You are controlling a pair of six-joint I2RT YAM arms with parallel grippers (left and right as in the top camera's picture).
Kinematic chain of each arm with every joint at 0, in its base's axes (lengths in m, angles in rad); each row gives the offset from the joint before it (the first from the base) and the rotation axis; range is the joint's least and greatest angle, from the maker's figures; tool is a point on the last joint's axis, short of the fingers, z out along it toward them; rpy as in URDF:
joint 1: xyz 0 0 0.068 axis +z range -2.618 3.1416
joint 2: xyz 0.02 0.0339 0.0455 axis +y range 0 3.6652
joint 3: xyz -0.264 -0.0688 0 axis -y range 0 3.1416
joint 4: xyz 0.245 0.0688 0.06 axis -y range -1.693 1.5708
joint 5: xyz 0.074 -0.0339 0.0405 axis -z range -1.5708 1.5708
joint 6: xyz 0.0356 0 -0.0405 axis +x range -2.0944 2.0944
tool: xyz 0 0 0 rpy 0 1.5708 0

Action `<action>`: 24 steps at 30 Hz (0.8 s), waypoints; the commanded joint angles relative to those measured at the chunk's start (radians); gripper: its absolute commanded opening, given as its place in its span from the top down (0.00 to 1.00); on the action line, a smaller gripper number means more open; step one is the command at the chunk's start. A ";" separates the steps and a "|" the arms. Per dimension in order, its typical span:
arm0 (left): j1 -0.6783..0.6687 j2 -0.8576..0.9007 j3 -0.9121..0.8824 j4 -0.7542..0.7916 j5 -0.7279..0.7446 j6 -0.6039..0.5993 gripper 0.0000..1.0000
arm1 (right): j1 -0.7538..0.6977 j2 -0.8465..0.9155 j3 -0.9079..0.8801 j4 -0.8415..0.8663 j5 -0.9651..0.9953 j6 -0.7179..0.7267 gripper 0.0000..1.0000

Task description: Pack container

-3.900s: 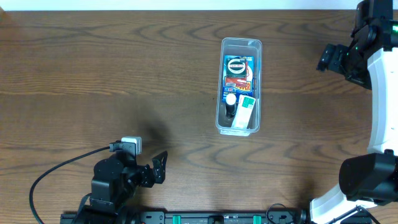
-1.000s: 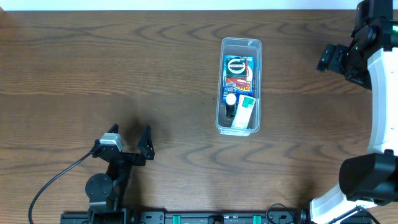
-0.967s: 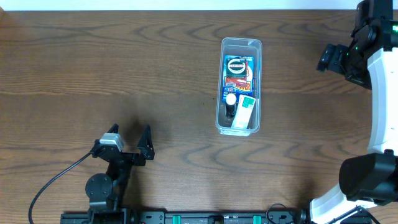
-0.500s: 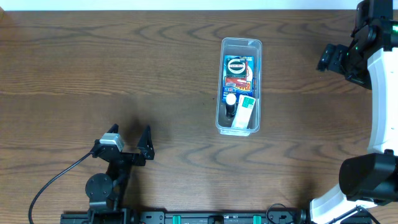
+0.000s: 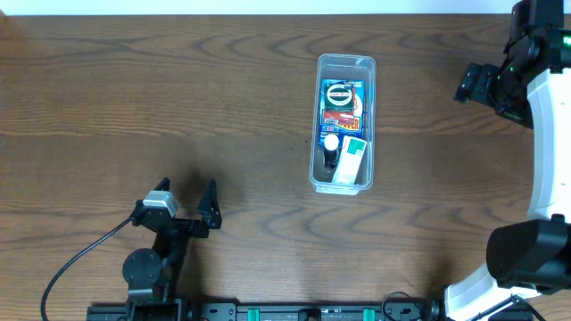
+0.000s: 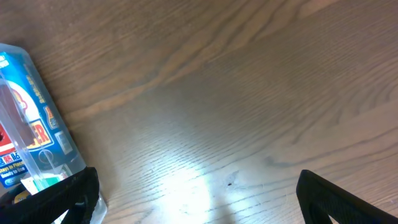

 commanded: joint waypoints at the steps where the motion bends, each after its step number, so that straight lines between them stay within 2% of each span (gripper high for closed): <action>1: 0.005 -0.006 -0.014 -0.040 0.014 -0.005 0.02 | -0.007 0.001 0.001 0.000 0.007 0.014 0.01; 24: 0.005 -0.006 -0.014 -0.040 0.014 -0.005 0.02 | -0.001 -0.016 0.001 0.014 0.028 0.013 0.01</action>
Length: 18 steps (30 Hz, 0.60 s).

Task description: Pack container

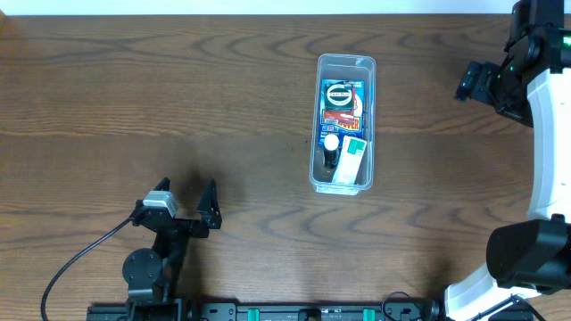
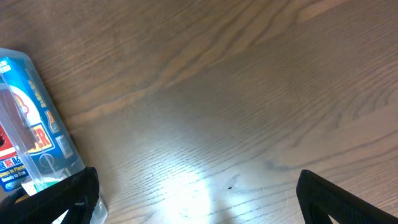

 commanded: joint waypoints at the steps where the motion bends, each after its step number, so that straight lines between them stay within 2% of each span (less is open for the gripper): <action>1: 0.005 -0.006 -0.014 -0.040 0.014 -0.005 0.02 | 0.001 -0.019 0.001 0.000 0.025 0.013 0.01; 10: 0.005 -0.006 -0.014 -0.040 0.014 -0.005 0.02 | 0.012 -0.127 0.001 -0.001 0.045 0.013 0.01; 18: 0.005 -0.006 -0.014 -0.040 0.014 -0.005 0.02 | 0.052 -0.312 0.000 0.014 0.071 0.013 0.01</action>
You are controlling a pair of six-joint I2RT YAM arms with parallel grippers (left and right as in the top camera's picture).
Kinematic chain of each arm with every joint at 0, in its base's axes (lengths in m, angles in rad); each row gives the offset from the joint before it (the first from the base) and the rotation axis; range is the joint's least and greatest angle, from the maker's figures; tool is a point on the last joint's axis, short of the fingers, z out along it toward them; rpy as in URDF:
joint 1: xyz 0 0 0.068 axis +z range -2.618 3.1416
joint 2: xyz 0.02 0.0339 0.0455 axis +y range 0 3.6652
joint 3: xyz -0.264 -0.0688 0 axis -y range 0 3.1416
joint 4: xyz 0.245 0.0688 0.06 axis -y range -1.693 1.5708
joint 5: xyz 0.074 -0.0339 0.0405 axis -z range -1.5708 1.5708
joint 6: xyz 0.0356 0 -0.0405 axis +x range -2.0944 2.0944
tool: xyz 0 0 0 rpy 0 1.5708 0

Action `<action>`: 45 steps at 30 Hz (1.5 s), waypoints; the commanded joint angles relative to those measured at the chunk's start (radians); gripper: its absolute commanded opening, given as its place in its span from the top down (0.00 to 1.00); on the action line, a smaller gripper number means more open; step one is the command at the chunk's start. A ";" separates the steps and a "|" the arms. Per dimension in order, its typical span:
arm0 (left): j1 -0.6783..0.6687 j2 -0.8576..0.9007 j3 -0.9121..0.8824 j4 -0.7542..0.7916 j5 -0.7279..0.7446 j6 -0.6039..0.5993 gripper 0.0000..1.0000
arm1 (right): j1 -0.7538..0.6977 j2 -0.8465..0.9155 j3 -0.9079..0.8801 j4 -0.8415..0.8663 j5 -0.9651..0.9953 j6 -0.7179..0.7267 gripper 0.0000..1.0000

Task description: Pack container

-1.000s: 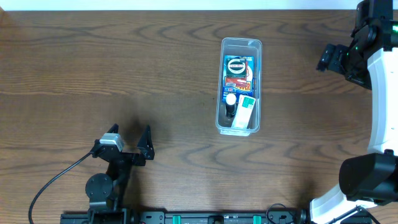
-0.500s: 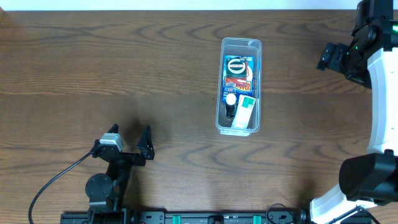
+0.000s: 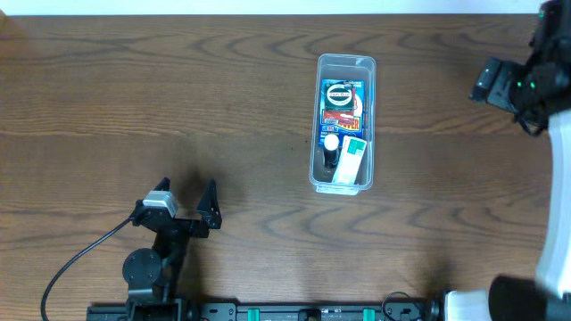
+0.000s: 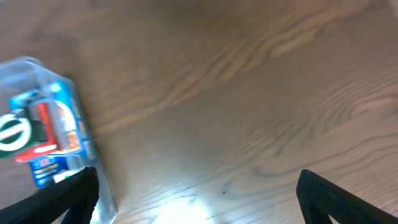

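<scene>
A clear plastic container [image 3: 343,120] stands near the table's middle, holding a blue and red packet with a round dark item, a small dark bottle with a white cap and a green and white box. My right gripper [image 3: 486,85] hangs open and empty at the far right edge, well right of the container [image 4: 43,143], which the right wrist view shows blurred at its left. My left gripper [image 3: 183,196] rests open and empty at the front left, far from the container.
The dark wooden table [image 3: 134,98] spreads around the container. A black cable [image 3: 76,259] runs from the left arm's base at the front edge. The right arm's white body [image 3: 558,152] rises along the right edge.
My right gripper has shifted a little farther right and away from the container; more of the container now shows in its wrist view. The left arm and the container's contents are unchanged.
At both earlier moments my right gripper hung open at the far right of the table, the packed container standing untouched in the middle. Now the right arm sits slightly farther right. The left gripper has stayed parked at the front left.
</scene>
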 commanded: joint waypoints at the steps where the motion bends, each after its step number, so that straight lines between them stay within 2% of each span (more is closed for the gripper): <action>1: 0.005 -0.006 -0.014 -0.040 0.014 -0.005 0.02 | 0.031 -0.094 -0.002 0.021 0.026 0.013 0.01; 5: 0.005 -0.006 -0.014 -0.040 0.014 -0.005 0.02 | 0.063 -0.206 -0.055 0.101 0.026 0.013 0.01; 9: 0.005 -0.006 -0.014 -0.040 0.014 -0.005 0.02 | 0.091 -0.345 -0.195 0.219 0.026 0.011 0.01; 25: 0.005 -0.006 -0.014 -0.040 0.014 -0.005 0.02 | 0.159 -1.067 -1.104 0.835 0.021 -0.006 0.01; 36: 0.005 -0.006 -0.014 -0.040 0.014 -0.005 0.02 | 0.163 -1.353 -1.449 1.150 -0.039 -0.039 0.01; 45: 0.005 -0.006 -0.014 -0.040 0.014 -0.005 0.02 | 0.179 -1.524 -1.599 1.276 -0.039 -0.039 0.01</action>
